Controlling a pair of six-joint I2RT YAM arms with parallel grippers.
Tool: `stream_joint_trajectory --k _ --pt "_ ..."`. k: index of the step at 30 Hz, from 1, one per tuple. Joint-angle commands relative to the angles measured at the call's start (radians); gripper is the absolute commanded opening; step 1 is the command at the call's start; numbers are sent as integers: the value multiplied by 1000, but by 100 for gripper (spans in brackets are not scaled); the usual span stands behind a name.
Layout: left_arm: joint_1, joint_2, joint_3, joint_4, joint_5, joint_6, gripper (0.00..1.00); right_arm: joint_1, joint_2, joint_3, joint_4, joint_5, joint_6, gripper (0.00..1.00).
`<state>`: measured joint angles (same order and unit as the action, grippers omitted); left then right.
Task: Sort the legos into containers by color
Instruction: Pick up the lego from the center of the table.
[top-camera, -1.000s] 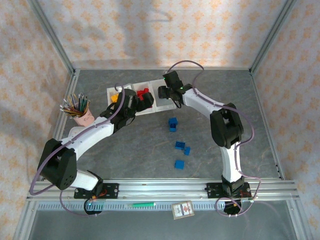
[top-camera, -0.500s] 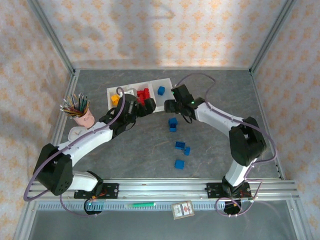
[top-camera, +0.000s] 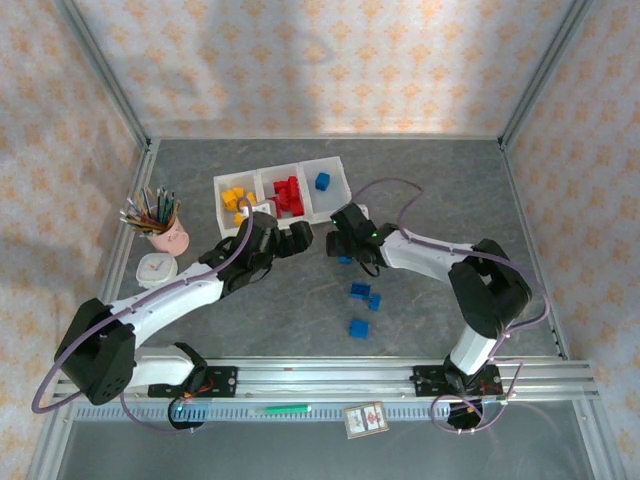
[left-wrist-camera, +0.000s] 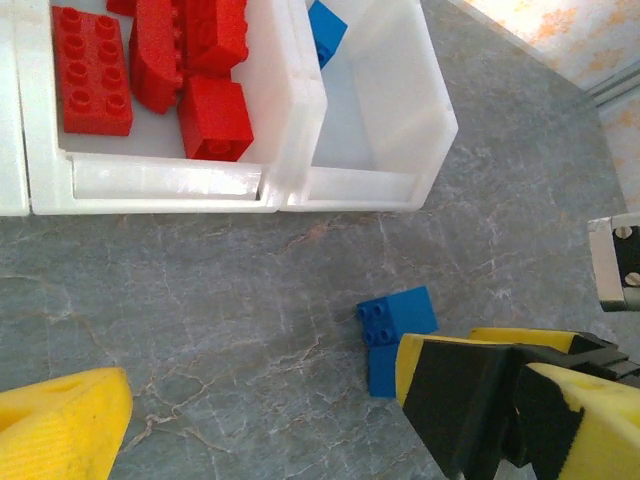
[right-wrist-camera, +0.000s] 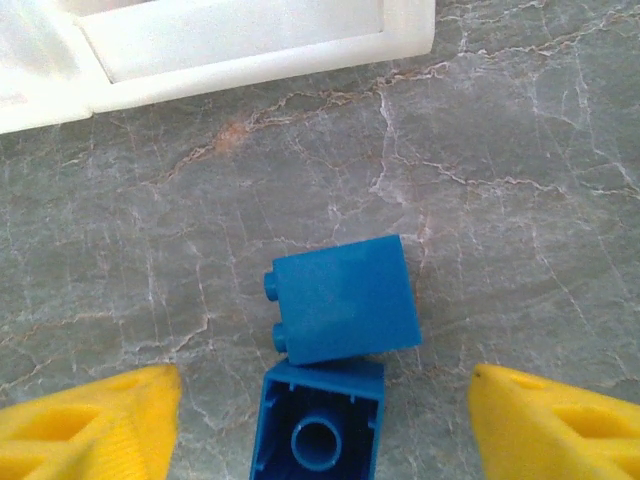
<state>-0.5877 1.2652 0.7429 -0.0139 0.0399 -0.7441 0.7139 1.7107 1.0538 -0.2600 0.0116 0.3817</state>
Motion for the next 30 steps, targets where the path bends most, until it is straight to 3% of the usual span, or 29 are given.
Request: stream_joint_trajectory --k 1,15,24,30 --pt "-6 -10 -15 24 -35 -27 99 9 40 13 31 53 15 69" --pt "-6 -11 -13 27 -51 -28 99 10 71 26 42 46 -21 33" --pt "-1 -49 21 10 -66 5 99 9 -41 95 -41 67 -63 28" --pt "42 -46 74 5 -59 37 99 -22 23 240 -40 68 -119 29"
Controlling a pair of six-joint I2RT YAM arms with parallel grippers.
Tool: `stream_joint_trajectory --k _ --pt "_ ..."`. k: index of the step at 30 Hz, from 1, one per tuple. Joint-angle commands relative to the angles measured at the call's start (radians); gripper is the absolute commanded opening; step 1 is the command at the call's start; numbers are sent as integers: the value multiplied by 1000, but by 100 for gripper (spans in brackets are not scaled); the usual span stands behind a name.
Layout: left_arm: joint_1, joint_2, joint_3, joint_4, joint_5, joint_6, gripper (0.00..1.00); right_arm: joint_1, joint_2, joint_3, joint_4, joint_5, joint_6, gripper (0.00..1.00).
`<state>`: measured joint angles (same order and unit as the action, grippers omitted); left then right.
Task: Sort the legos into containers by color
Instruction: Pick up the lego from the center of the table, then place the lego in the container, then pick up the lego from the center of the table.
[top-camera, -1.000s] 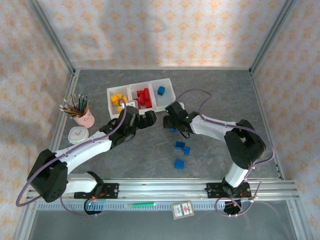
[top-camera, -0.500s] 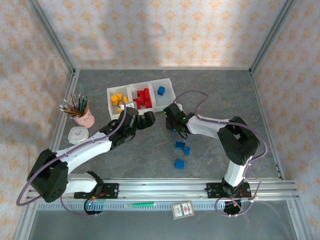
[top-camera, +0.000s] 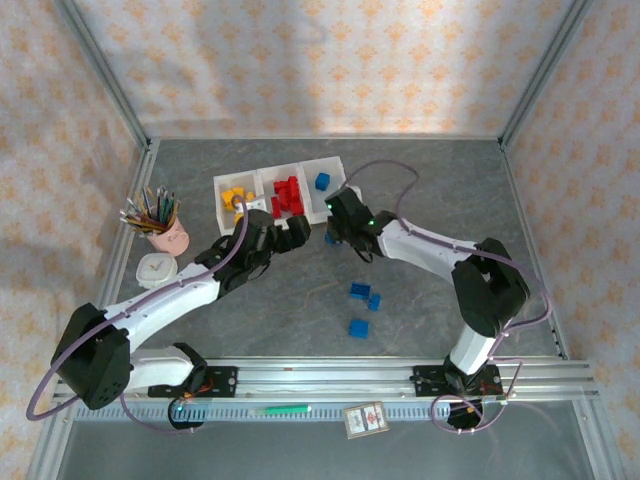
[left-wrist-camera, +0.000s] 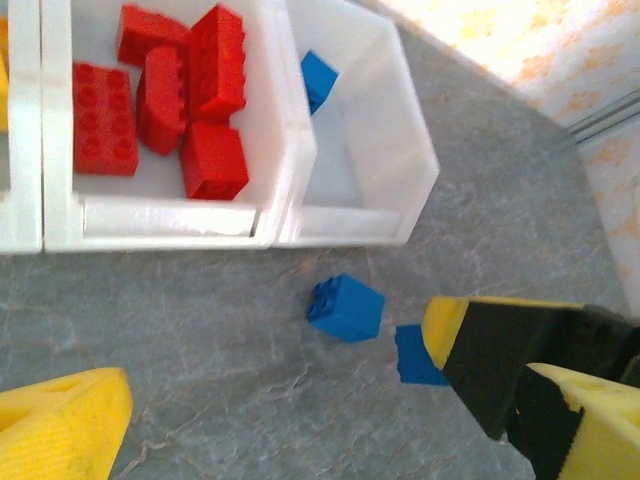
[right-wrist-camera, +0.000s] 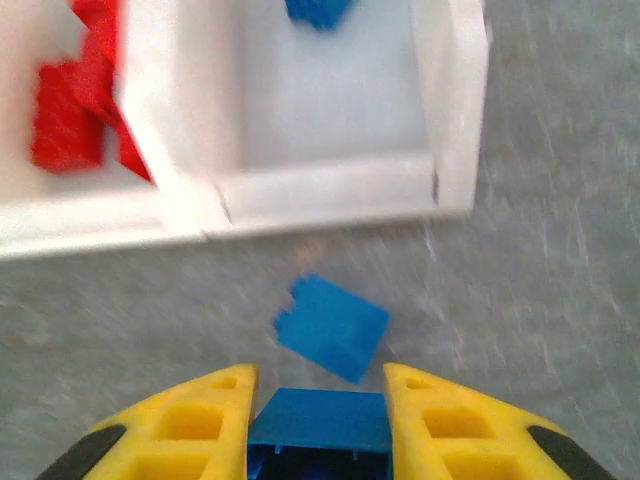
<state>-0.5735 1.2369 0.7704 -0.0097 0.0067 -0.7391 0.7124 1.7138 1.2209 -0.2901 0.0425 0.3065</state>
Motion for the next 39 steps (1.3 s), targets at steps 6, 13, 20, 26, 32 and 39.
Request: stream_joint_trajectory --k 6,13,20,26,32,39 --pt "86 11 92 13 -7 70 99 -69 178 263 6 -2 -87 29" --pt "144 83 126 52 28 69 99 -114 389 490 -19 -8 -126 30" --pt "153 112 133 66 38 67 99 -131 453 587 -35 -5 -153 50" --pt "153 94 125 59 46 75 99 -130 373 534 -30 -62 -147 56" --pt "150 57 105 37 84 76 99 -129 229 347 6 -116 -135 60" --pt "129 -10 39 13 78 48 99 -114 58 112 33 -169 -154 67"
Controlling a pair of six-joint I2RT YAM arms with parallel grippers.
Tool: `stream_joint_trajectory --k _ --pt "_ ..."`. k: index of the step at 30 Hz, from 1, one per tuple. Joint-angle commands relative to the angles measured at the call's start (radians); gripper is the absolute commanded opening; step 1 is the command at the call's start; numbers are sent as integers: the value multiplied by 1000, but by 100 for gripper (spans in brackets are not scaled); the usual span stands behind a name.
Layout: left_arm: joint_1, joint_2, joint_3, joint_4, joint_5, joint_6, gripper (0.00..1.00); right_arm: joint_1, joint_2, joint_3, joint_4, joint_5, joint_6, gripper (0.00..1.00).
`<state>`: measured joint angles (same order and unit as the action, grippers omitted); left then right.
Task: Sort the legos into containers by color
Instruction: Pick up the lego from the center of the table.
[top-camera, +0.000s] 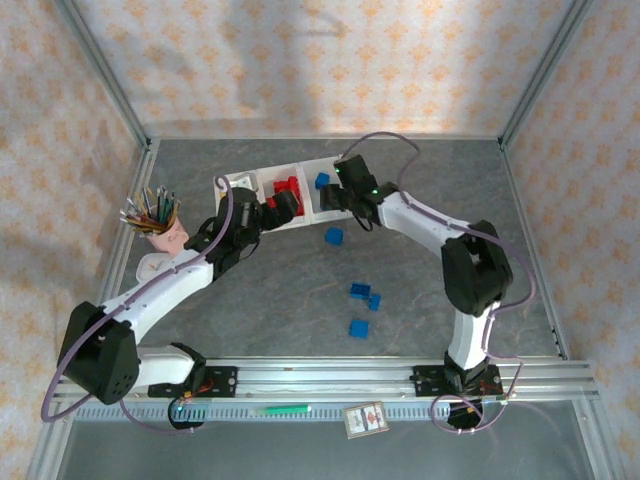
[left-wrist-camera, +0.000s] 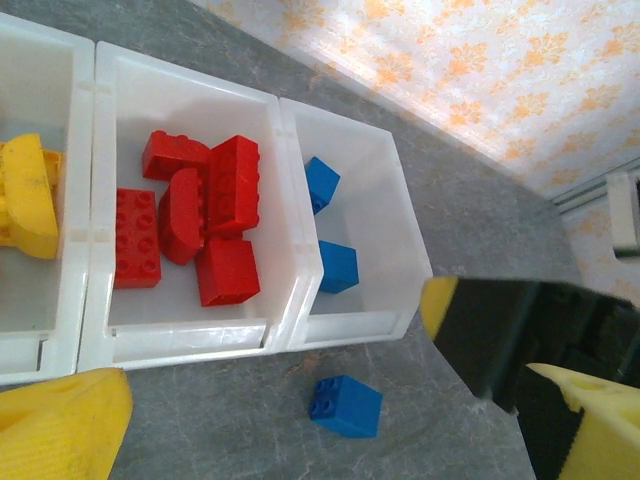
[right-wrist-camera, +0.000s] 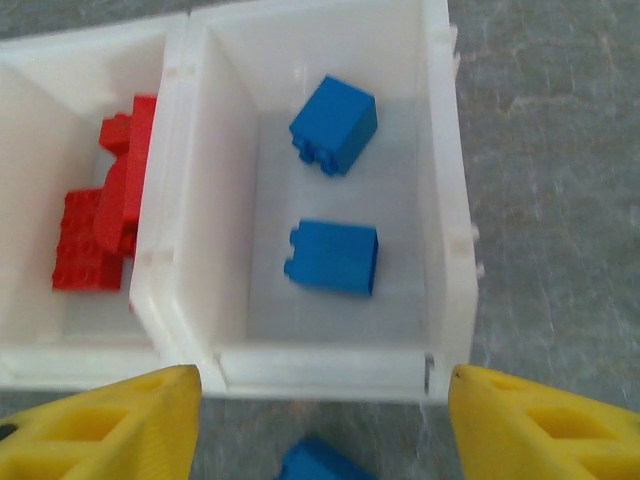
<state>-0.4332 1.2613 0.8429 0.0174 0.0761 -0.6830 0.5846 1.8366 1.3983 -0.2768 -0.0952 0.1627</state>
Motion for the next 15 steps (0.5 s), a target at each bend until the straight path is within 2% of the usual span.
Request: stream_joint_trajectory --k 1,9,15 --pt "-18 -44 -45 -11 5 -14 99 19 -84 -92 29 -46 -25 68" --pt "-88 -78 -135 35 -47 -114 99 76 -136 -285 95 -64 -78 73" --pt "-116 -73 -171 55 -70 -167 99 107 -91 -311 117 -25 -104 77"
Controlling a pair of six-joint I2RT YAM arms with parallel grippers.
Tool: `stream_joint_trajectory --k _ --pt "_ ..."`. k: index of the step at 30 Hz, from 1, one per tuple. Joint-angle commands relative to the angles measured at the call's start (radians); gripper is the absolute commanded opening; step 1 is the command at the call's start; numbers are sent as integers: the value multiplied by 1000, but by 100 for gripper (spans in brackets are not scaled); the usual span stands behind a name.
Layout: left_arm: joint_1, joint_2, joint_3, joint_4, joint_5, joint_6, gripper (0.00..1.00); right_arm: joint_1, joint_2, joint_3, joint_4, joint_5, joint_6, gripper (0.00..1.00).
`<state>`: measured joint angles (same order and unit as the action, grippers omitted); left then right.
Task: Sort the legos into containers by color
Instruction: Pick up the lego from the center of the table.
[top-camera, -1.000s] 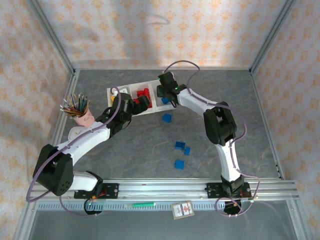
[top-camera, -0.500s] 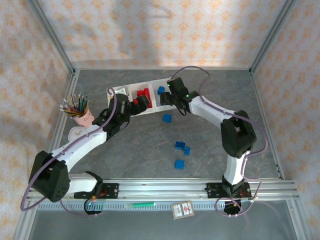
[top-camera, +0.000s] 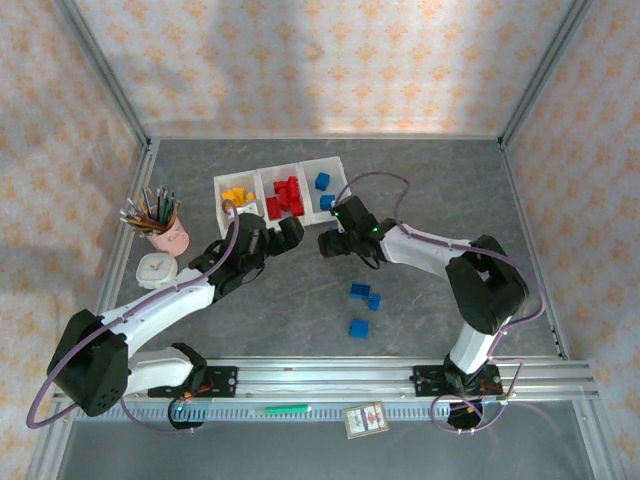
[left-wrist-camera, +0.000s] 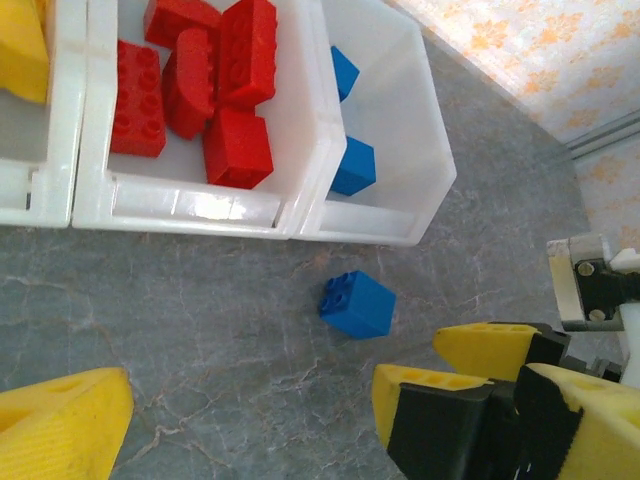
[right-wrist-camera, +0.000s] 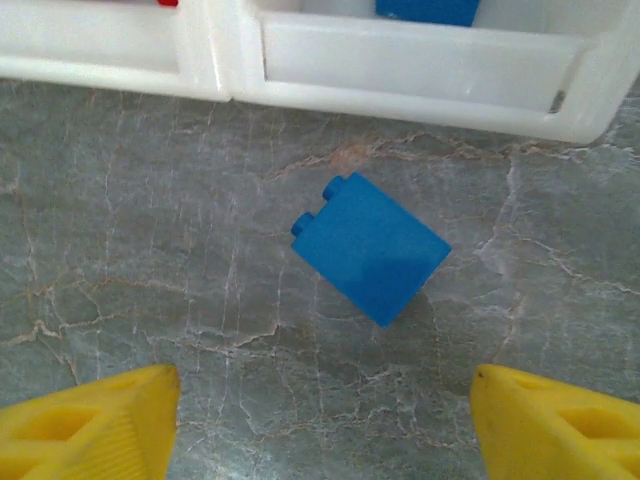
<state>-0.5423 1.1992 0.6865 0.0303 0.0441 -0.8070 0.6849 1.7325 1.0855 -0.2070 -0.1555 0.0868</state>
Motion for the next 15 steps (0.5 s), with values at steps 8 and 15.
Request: stream_joint_trajectory --k 8,15 --pt "-8 -21 -32 45 -56 -57 99 2 100 38 54 151 -27 78" --pt "-9 -11 -31 49 -59 -51 99 -30 178 104 74 137 -26 71"
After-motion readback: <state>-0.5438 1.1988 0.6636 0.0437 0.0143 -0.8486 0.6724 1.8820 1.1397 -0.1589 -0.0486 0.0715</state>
